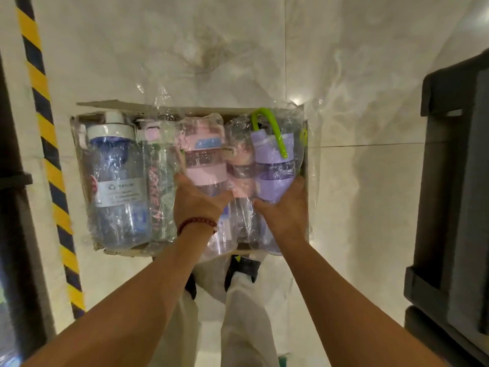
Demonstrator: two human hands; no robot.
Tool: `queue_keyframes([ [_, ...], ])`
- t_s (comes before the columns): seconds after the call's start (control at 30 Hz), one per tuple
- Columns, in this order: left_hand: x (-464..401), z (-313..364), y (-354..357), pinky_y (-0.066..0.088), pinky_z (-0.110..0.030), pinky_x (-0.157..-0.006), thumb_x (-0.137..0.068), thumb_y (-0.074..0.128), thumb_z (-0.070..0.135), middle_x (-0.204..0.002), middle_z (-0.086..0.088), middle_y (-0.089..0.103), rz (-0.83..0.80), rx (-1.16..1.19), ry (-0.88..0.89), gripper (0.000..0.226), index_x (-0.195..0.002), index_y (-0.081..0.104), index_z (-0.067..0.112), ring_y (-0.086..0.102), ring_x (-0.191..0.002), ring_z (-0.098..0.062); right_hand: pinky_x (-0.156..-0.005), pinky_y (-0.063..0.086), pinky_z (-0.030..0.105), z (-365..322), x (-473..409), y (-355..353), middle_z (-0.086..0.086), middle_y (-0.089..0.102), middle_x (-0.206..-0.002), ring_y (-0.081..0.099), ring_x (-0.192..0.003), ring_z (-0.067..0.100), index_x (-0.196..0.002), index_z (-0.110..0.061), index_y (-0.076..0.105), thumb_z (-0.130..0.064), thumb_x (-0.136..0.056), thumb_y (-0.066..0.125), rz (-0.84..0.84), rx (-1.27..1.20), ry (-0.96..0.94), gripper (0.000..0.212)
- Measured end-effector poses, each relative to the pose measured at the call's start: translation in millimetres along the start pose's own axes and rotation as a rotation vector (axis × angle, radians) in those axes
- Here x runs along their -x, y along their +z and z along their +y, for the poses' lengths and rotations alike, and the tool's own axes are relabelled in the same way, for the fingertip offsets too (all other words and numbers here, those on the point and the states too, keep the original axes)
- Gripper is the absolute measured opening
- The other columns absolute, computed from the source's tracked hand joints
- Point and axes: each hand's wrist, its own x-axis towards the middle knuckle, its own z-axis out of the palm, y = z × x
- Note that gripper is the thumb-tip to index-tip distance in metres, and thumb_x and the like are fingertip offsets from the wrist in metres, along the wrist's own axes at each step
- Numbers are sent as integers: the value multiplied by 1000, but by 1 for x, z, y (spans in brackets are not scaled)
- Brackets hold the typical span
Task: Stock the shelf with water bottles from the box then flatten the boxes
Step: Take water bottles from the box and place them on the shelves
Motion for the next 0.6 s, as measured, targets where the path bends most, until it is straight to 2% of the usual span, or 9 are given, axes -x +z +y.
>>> queue_keyframes([
  [0.07,-1,3,-8,52,-35,-78,-59,87,35,-96,1,54,-11,35,-7,86,-123,35,10,58,-85,-21,-84,47,34,-6,4,-6,8,54,-118,55,-104,25,-128,-11,41,-26,-61,86,2,-34,9,82],
  [0.17,10,11,-26,43,-22,-61,-59,87,26,-81,8,48,-22,122,-16,72,-109,36,16,50,-69,-6,-79,45,28,-22,18,-17,2,55,-113,56,-99,21,-126,-13,43,-27,-59,87,13,-70,-1,82],
  [0.27,30,16,-49,42,-20,-65,-59,87,20,-84,12,50,-27,224,19,70,-107,38,20,54,-78,-11,-82,49,32,-45,39,-28,-1,55,-112,56,-98,18,-127,-16,43,-30,-56,87,0,-135,-17,85],
  [0.37,57,31,-90,40,-13,-63,-60,86,11,-87,13,51,-35,310,64,68,-112,42,18,53,-82,-9,-76,51,33,-80,65,-47,0,55,-108,56,-93,19,-125,-16,43,-29,-55,86,15,-141,-57,83],
  [0.43,78,41,-125,44,-14,-67,-59,86,6,-90,13,54,-48,366,107,70,-112,42,19,54,-82,-4,-66,48,23,-107,88,-67,-7,54,-98,57,-83,12,-117,-20,45,-20,-56,86,9,-186,-89,74],
  [0.5,100,51,-163,50,-24,-76,-57,86,3,-95,9,58,-54,402,166,73,-113,43,20,58,-89,-10,-58,44,12,-136,116,-91,-15,52,-89,57,-78,5,-107,-26,44,-12,-57,86,-3,-262,-115,66],
  [0.6,137,66,-223,49,-23,-73,-55,86,3,-99,3,59,-6,412,263,73,-117,47,17,59,-90,-15,-55,41,3,-178,166,-125,-21,48,-85,55,-72,-3,-99,-27,43,-8,-60,86,-19,-308,-193,62],
])
